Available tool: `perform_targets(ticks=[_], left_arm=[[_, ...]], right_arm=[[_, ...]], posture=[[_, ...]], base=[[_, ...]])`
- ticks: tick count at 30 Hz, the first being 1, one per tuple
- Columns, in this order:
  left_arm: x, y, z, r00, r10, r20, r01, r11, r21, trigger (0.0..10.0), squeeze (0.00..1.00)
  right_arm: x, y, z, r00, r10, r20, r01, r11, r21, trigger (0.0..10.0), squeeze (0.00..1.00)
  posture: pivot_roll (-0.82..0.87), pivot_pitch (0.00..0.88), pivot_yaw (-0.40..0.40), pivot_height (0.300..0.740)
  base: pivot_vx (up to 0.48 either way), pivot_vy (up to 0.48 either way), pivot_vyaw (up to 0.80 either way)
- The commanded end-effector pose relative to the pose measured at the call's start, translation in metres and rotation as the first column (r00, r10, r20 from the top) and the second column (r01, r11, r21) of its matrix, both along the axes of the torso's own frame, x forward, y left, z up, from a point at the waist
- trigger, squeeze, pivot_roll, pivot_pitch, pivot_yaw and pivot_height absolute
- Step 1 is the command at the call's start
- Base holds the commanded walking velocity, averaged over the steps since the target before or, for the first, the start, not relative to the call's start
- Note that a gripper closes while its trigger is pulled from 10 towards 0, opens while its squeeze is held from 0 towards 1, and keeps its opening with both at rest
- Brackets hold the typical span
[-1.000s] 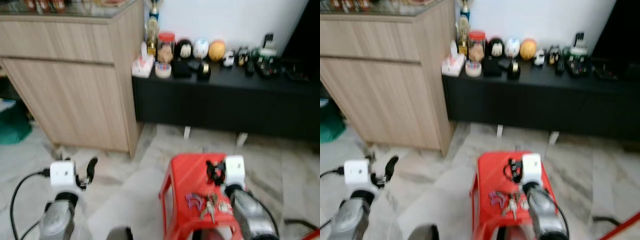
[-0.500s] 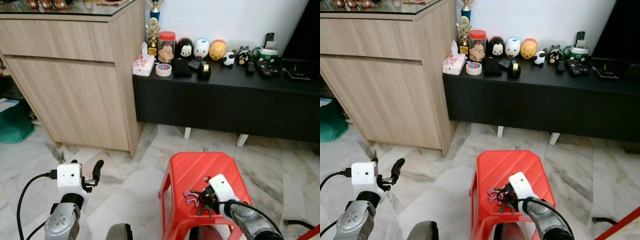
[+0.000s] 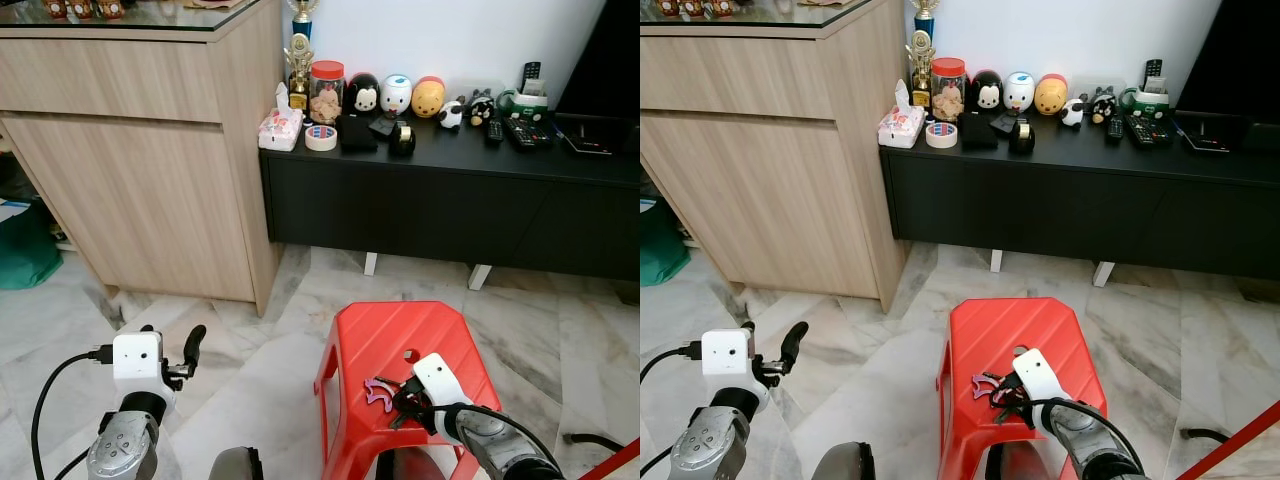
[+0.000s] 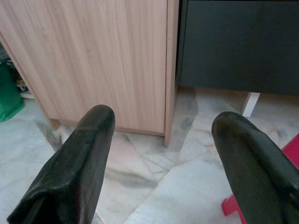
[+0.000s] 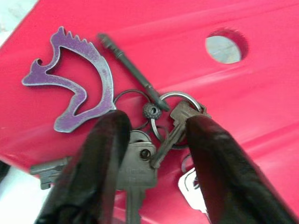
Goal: Hang keys on a hook
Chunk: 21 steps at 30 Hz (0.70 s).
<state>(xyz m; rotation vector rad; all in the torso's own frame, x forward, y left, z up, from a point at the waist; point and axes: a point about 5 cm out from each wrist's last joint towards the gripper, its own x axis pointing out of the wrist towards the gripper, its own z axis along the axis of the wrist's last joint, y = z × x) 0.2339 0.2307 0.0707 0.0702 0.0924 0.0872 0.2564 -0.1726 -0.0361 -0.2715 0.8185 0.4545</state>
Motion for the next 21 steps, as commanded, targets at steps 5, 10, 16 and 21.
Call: perform_targets(ticks=[5, 10, 16, 21], left_arm=[[0.0005, -0.0004, 0.0026, 1.0, -0.01, -0.001, 0.01, 1.0, 0.013, 10.0, 0.0], [0.0002, -0.0003, 0.0018, 1.0, -0.017, -0.008, 0.017, 1.0, 0.018, 10.0, 0.0], [0.0003, -0.0003, 0.0015, 1.0, -0.02, -0.013, 0.02, 1.0, 0.021, 10.0, 0.0], [0.0002, 0.0007, 0.0014, 1.0, -0.017, -0.014, 0.017, 1.0, 0.026, 10.0, 0.0]], right_arm=[[-0.009, 0.0029, -0.0077, 0.998, 0.034, -0.061, -0.034, 0.999, -0.006, 0.0, 0.0], [-0.0086, 0.0034, -0.0079, 0.998, 0.033, -0.059, -0.034, 0.999, -0.016, 0.0, 0.0], [-0.0086, 0.0018, -0.0085, 0.998, 0.022, -0.065, -0.025, 0.999, -0.037, 0.0, 0.0], [-0.0046, -0.005, -0.0058, 0.999, -0.03, -0.037, 0.027, 0.997, -0.068, 0.0, 0.0]], posture=[[0.11, 0.0, -0.035, 0.598], [0.11, 0.0, -0.031, 0.598], [0.11, 0.0, -0.031, 0.598], [0.11, 0.0, -0.035, 0.598]], base=[[0.0, 0.0, 0.0], [0.0, 0.0, 0.0], [0.0, 0.0, 0.0], [0.0, 0.0, 0.0]])
